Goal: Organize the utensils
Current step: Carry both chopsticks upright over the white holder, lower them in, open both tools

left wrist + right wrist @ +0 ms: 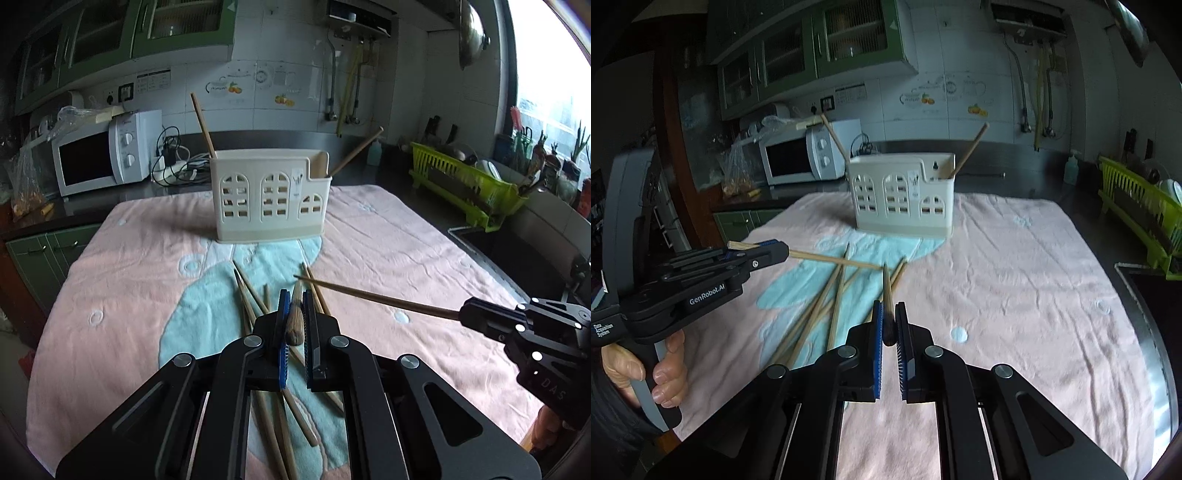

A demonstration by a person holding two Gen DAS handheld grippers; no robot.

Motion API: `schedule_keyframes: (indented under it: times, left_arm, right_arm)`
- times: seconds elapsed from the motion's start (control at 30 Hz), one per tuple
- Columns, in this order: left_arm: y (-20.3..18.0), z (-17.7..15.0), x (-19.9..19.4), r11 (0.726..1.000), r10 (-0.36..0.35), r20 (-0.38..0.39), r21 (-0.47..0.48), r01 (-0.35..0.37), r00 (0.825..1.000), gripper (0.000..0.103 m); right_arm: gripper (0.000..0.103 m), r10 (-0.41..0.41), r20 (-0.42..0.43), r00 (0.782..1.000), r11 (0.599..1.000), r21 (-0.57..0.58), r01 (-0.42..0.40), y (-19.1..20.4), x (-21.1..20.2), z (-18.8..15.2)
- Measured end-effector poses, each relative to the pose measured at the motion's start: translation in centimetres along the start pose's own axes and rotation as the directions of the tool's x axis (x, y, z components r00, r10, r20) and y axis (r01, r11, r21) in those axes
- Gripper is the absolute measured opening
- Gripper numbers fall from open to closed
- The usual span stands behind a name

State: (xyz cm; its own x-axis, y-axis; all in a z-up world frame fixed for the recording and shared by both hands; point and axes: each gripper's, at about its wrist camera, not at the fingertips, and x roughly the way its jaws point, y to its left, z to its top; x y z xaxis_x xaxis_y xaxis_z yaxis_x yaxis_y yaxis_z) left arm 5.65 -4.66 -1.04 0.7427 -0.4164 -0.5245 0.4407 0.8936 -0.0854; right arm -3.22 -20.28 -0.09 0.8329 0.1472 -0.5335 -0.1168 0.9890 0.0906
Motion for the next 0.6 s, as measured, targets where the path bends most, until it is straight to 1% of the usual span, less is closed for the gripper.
schedule_keyframes:
  times: [0.13,0.27,0.4,0.53,0.6]
  left_arm:
    - [0.4,1.0,0.0,1.000,-0.009,0.019,-0.019,0.010,1.000,0.005]
    - [0.4,1.9,0.3,1.000,-0.009,0.029,-0.013,0.010,1.000,0.005]
    - [0.8,2.5,0.8,1.000,-0.010,0.033,-0.015,0.011,0.999,0.005]
    - [1.4,3.3,1.2,0.999,-0.025,0.037,-0.022,0.025,0.999,0.005]
    - [1.7,3.7,1.4,0.999,-0.024,0.039,-0.022,0.025,0.999,0.005]
  right_arm:
    - [0.007,0.000,0.060,0.998,1.000,-0.005,0.000,-0.4,-0.4,1.6]
    - [0.007,0.008,0.111,0.994,1.000,-0.014,-0.006,-0.3,-0.2,3.0]
    - [0.007,0.014,0.136,0.991,1.000,-0.026,-0.011,-0.3,0.5,4.2]
    - [0.007,0.044,0.135,0.990,0.999,-0.006,-0.043,-0.7,1.9,5.6]
    - [0.007,0.042,0.143,0.989,0.999,-0.008,-0.041,-0.7,2.3,6.3]
